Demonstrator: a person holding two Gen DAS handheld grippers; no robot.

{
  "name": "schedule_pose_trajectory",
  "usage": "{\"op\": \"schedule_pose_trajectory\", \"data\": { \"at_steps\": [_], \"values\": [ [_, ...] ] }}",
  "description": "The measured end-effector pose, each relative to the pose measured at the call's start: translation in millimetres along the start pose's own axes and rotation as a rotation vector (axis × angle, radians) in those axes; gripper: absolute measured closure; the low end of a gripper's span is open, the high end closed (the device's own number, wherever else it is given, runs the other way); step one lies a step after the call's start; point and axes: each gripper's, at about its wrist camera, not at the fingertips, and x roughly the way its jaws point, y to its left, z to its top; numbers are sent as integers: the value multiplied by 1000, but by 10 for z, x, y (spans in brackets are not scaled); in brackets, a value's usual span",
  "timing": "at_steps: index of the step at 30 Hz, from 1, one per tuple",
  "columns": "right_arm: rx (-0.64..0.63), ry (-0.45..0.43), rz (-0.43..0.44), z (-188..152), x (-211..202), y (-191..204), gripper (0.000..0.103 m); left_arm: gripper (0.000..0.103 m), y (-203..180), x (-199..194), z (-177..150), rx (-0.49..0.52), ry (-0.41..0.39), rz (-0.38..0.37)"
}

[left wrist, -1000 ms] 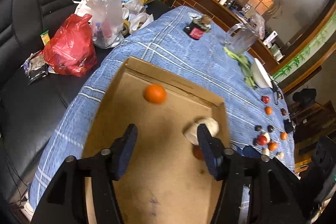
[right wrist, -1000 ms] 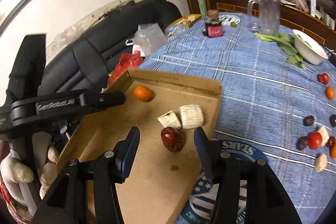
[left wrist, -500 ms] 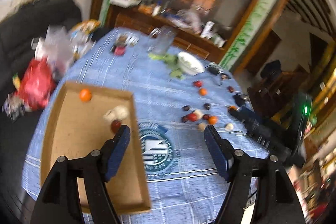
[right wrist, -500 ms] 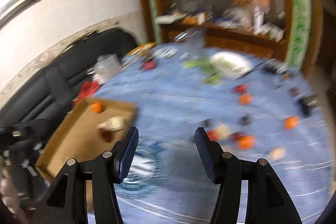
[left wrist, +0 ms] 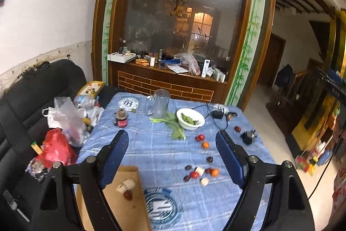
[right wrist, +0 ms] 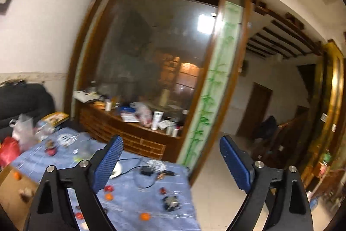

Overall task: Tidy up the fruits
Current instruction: 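Move both open tools back over the food pile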

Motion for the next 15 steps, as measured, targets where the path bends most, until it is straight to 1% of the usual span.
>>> {"op": "schedule_pose_trajectory", "data": {
  "at_steps": [2,3,6,7,8,9,10,11,12,13,14,15],
  "values": [
    [57,46,32,-134,191,-78,8,17,-8,246,-55,-28,15,-27],
    [92,96,65,-304,361,-83,8,17,-14,331,-100,-36,29,-35],
    [119,232,130,-855,806,7,8,17,-73,865,-383,-53,139,-69],
    [124,283,161,-1131,971,84,9,17,-101,1090,-526,-61,185,-85],
    [130,320,192,-1344,1082,143,13,17,-134,1263,-655,-67,218,-99],
    [137,363,228,-1582,1198,214,22,17,-185,1360,-758,-70,241,-106],
    [150,414,266,-1855,1309,296,27,17,-229,1563,-911,-76,282,-119],
    [169,457,303,-2087,1406,377,37,17,-269,1680,-1020,-80,309,-128],
    [190,494,335,-2295,1469,425,44,17,-325,1815,-1137,-86,338,-139],
    [210,525,357,-2475,1541,449,47,18,-375,1943,-1255,-91,368,-154],
    [237,555,374,-2671,1613,505,48,23,-427,2113,-1405,-98,403,-172],
    [265,580,388,-2861,1670,539,48,32,-464,2192,-1485,-99,422,-179]
  ]
}}
